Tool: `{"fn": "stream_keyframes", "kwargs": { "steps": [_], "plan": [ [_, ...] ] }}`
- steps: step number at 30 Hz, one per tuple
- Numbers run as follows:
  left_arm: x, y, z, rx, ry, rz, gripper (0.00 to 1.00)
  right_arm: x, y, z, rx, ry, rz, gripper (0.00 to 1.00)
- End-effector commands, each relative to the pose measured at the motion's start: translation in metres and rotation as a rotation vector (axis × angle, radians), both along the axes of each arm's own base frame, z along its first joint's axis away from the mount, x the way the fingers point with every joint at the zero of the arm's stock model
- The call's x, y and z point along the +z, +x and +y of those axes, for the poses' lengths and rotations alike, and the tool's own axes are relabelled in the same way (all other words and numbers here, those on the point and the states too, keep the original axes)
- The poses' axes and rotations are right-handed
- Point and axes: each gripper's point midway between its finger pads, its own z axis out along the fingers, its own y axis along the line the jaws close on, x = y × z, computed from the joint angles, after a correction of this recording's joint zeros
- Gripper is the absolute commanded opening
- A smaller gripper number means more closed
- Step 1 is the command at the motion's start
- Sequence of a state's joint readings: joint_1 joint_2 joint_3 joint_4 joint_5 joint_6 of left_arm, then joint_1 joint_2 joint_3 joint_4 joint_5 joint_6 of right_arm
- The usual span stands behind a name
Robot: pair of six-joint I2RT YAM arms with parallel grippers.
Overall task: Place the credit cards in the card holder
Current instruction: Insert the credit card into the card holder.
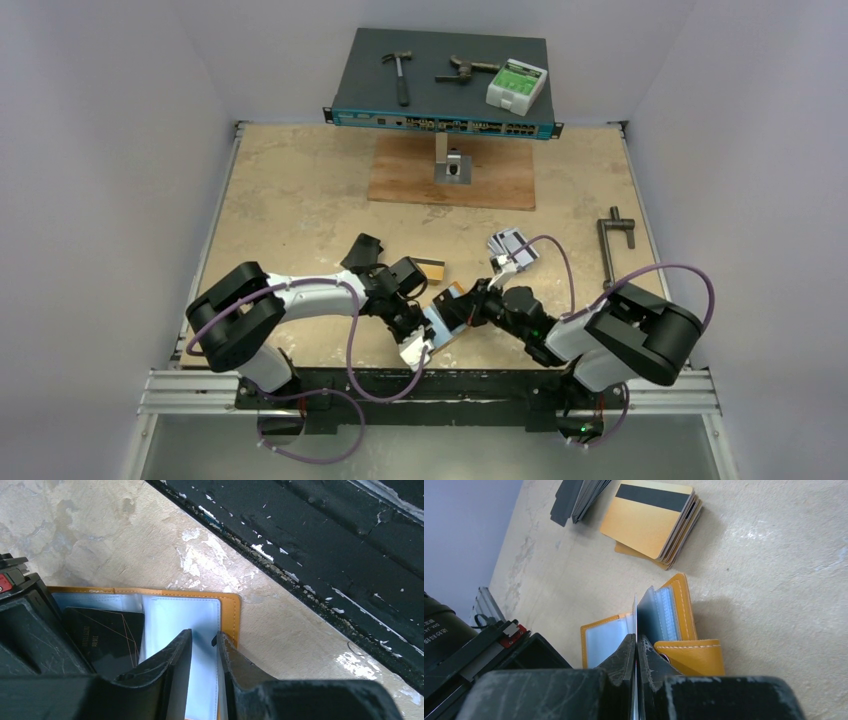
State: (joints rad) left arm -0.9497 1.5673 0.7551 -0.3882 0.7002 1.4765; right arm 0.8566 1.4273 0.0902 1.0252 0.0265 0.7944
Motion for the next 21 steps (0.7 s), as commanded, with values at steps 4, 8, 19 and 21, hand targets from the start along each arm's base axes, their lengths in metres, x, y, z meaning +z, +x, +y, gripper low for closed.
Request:
{"fn": "stream_keyframes", "kwargs": {
  "steps": [4,8,19,21],
  "plan": [
    [0.002,-0.006,-0.001,-0.019,-0.001,0.015,0.24,0.006,-0.009,0.007,0.062,0.062,-0.011,0.0],
    [-0.001,-0.008,0.003,-0.023,0.013,0.02,0.24,0.015,-0.002,-0.003,0.025,0.069,-0.036,0.0],
    [0.0,-0.008,0.005,-0.012,0.023,0.008,0.24,-0.004,-0.007,0.01,0.097,0.054,0.01,0.0],
    [-0.001,-0.009,0.006,-0.012,0.024,0.008,0.23,-0.007,-0.007,0.012,0.1,0.061,0.017,0.0]
  ]
}}
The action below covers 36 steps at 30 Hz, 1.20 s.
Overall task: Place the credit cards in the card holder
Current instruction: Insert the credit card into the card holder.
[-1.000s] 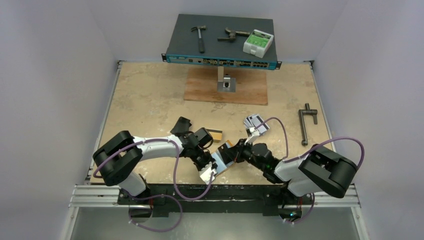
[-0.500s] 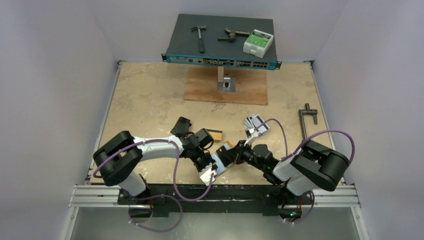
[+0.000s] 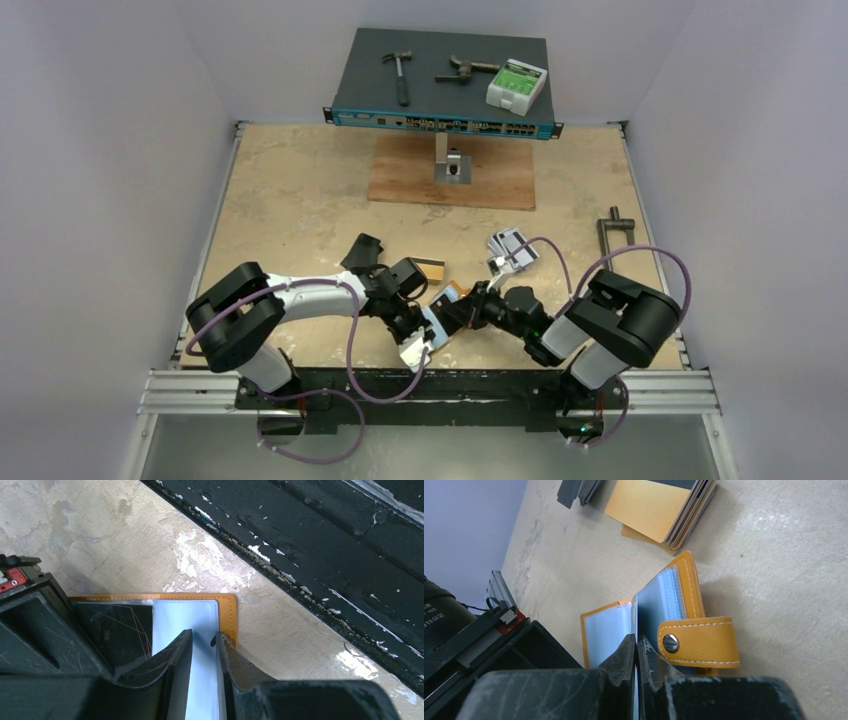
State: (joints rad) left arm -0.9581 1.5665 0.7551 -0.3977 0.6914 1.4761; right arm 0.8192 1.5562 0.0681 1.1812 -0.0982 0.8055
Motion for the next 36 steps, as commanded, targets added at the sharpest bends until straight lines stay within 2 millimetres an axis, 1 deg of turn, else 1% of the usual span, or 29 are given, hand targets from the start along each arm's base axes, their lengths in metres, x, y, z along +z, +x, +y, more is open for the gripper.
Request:
{"fn": "stream_keyframes", "kwargs": {
  "steps": [1,11,15,17,20,23,25,27,31,33,36],
  "plan": [
    [0.0,-0.006,0.004,-0.006,0.01,0.008,0.23,0.002,0.003,0.009,0.027,0.031,-0.017,0.0],
    [-0.001,-0.005,0.003,0.001,0.003,0.009,0.23,0.001,0.004,0.012,0.047,0.003,-0.03,0.0],
    [0.001,-0.001,0.001,0.04,0.008,0.005,0.23,-0.003,-0.001,0.015,0.082,-0.003,-0.02,0.0],
    [0.006,0.005,-0.001,0.097,0.008,0.01,0.27,-0.006,-0.004,0.012,0.081,0.003,-0.01,0.0],
    [0.008,0.007,0.005,0.131,0.037,0.004,0.31,-0.006,-0.005,0.012,0.081,0.007,-0.01,0.0],
    [0.009,0.003,0.015,0.142,0.076,0.017,0.36,-0.008,-0.003,0.014,0.092,-0.018,-0.013,0.0],
    [0.008,0.002,0.018,0.15,0.086,0.024,0.38,-0.01,-0.003,0.014,0.095,-0.034,-0.011,0.0],
    [0.008,0.003,0.018,0.163,0.086,0.02,0.39,-0.01,-0.003,0.013,0.096,-0.041,-0.011,0.0],
    [-0.003,0.004,0.025,0.161,0.106,-0.004,0.4,-0.01,-0.003,0.011,0.099,-0.062,-0.015,0.0],
    [-0.005,0.007,0.023,0.181,0.106,-0.008,0.4,-0.011,-0.001,0.01,0.096,-0.082,-0.017,0.0],
    [-0.01,0.004,0.026,0.161,0.121,-0.004,0.39,-0.014,0.0,0.008,0.093,-0.113,-0.017,0.0]
  ]
}}
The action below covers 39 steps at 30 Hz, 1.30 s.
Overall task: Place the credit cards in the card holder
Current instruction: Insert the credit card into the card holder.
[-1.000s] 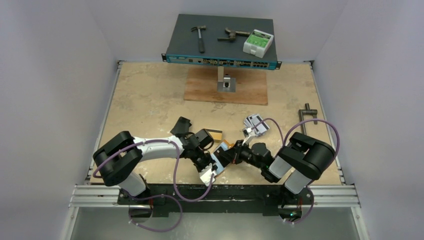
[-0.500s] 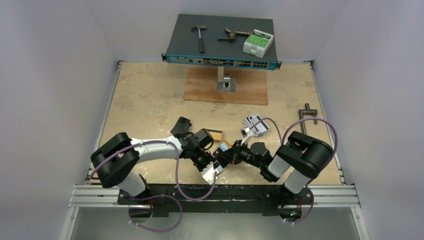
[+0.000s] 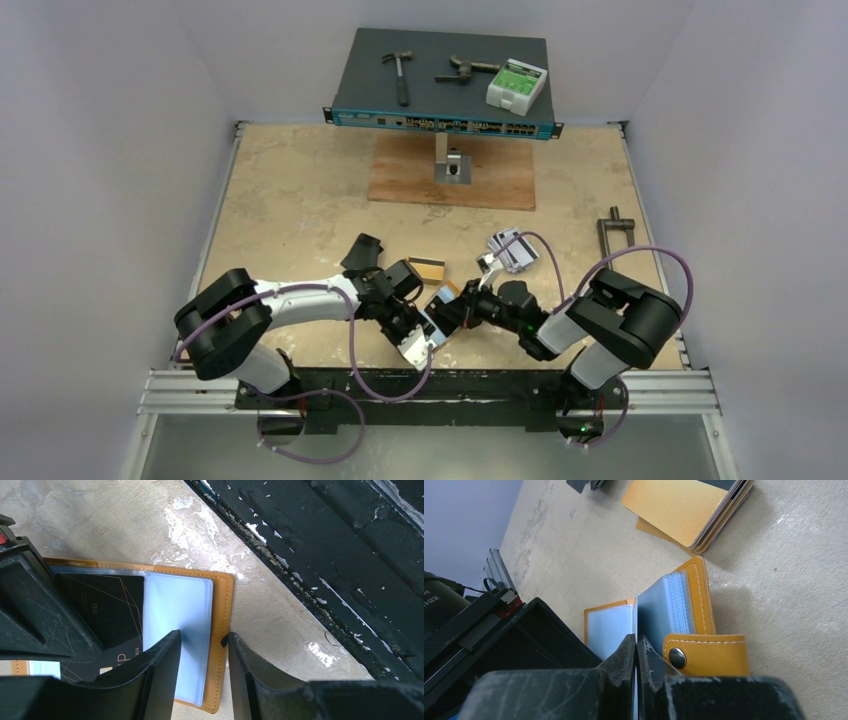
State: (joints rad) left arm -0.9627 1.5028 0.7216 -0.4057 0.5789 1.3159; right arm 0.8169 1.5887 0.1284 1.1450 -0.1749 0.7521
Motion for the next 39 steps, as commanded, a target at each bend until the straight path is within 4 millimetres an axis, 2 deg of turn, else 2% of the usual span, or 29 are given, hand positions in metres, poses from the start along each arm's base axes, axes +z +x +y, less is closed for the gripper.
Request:
{"fn": "stream_keyframes", "kwargs": {
  "steps": [1,9,12,16,20,24,31,39],
  "plan": [
    [-0.009,-0.003,0.008,-0.001,0.033,0.005,0.38,-0.015,0.001,-0.007,0.007,-0.106,-0.002,0.0],
    [-0.008,0.003,-0.002,0.003,0.022,0.003,0.28,-0.03,0.003,-0.018,-0.01,-0.202,0.013,0.01],
    [-0.007,0.004,-0.005,0.017,0.021,0.01,0.26,-0.032,0.005,-0.019,-0.011,-0.232,0.005,0.15],
    [-0.007,0.002,-0.007,0.018,0.024,0.024,0.26,-0.031,0.008,-0.025,-0.029,-0.267,-0.017,0.2],
    [-0.008,0.0,-0.007,0.016,0.024,0.028,0.25,-0.03,0.009,-0.029,-0.02,-0.305,-0.043,0.21],
    [-0.007,0.0,-0.006,0.015,0.026,0.026,0.25,-0.024,0.01,-0.024,0.033,-0.327,-0.083,0.19],
    [-0.008,0.002,-0.007,0.012,0.018,0.009,0.25,-0.023,-0.008,-0.004,0.146,-0.336,-0.112,0.17],
    [-0.008,0.001,-0.006,0.008,0.015,0.005,0.25,-0.027,-0.021,0.001,0.2,-0.324,-0.072,0.17]
  ]
}}
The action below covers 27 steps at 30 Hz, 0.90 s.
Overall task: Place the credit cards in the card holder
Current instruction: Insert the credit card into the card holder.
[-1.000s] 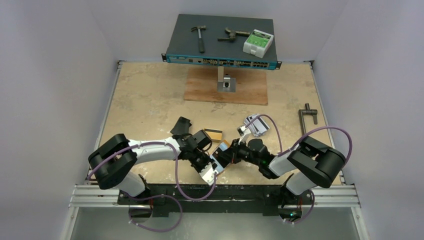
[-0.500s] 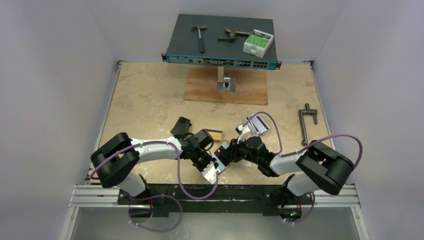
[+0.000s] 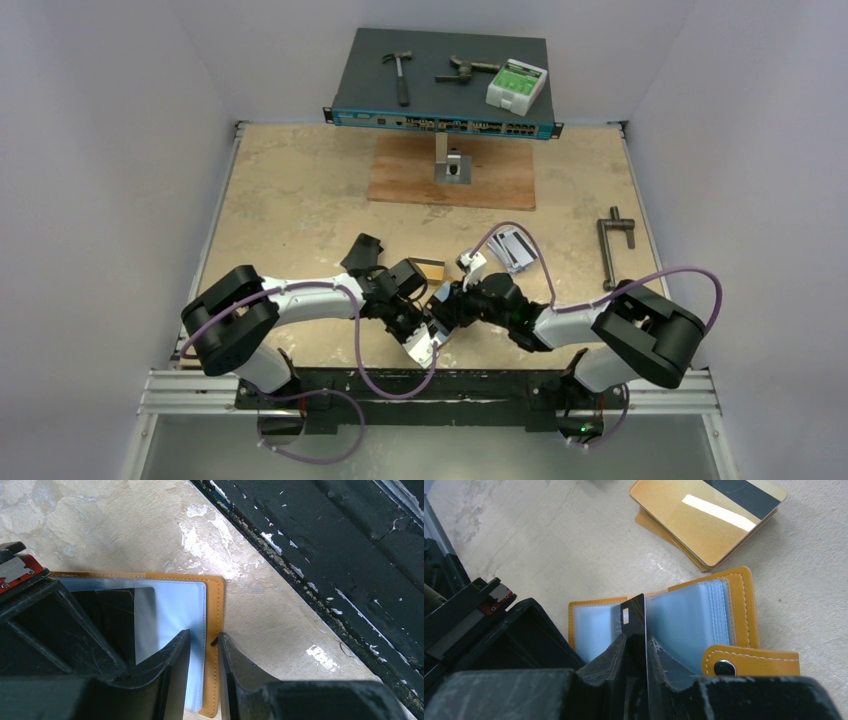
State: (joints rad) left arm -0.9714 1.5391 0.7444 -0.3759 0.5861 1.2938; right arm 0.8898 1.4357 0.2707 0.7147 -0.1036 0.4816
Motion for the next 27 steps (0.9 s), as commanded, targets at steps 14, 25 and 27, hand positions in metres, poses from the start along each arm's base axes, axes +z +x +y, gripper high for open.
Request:
{"fn": "stream_keyframes", "kwargs": {
  "steps": [14,25,27],
  "plan": [
    [0.0,0.02,-0.003,0.133,-0.039,-0.089,0.28,-0.012,-0.03,-0.002,0.057,-0.046,0.124,0.34],
    [0.0,0.014,0.001,0.147,-0.043,-0.071,0.26,0.001,-0.018,-0.005,-0.022,-0.116,0.059,0.61],
    [0.002,0.013,0.0,0.151,-0.05,-0.068,0.26,-0.002,-0.02,-0.006,-0.021,-0.124,0.07,0.63]
  ]
}}
